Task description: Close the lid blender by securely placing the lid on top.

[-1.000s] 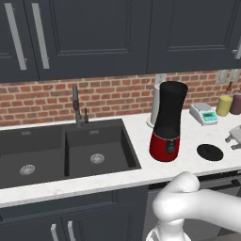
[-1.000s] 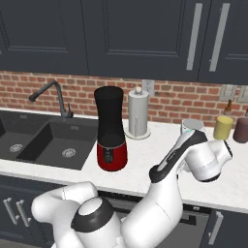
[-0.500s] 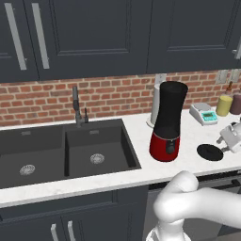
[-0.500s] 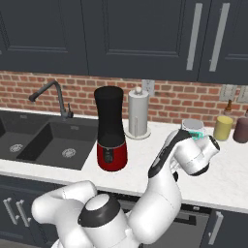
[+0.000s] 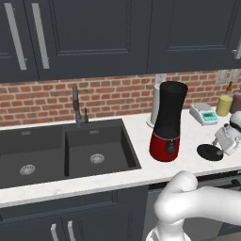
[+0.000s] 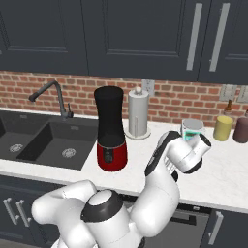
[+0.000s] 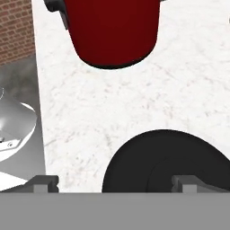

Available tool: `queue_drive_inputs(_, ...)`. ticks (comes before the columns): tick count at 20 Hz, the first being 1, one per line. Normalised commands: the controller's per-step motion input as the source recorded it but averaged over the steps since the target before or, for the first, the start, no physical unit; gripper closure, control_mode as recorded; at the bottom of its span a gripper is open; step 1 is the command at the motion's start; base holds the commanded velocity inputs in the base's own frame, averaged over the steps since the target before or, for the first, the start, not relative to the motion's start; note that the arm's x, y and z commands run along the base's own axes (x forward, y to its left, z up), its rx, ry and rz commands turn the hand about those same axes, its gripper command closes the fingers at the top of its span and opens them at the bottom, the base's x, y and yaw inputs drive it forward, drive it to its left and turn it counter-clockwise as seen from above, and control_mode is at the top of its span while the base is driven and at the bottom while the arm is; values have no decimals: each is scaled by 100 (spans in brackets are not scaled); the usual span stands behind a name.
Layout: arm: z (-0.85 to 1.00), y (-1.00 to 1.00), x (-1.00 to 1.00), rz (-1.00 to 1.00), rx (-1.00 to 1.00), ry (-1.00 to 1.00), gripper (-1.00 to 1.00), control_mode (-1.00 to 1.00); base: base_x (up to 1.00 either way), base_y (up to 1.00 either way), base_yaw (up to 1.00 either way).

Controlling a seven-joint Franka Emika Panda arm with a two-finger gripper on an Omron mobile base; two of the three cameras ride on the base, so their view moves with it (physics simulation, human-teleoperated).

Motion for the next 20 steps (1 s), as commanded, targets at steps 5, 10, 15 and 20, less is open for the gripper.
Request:
queue_drive_inputs(5,-23,0,6,7,-7,0,-100,-100,0,0,0)
queue_drive_inputs(10,-12,-1,20,7,-2,0,-100,-100,0,0,0)
queue_drive_inputs(15,0,-12,22,4,0,0,-100,-100,0,0,0)
queue_drive_inputs(20,0,-28,12,0,0,-2,-100,-100,0,0,0)
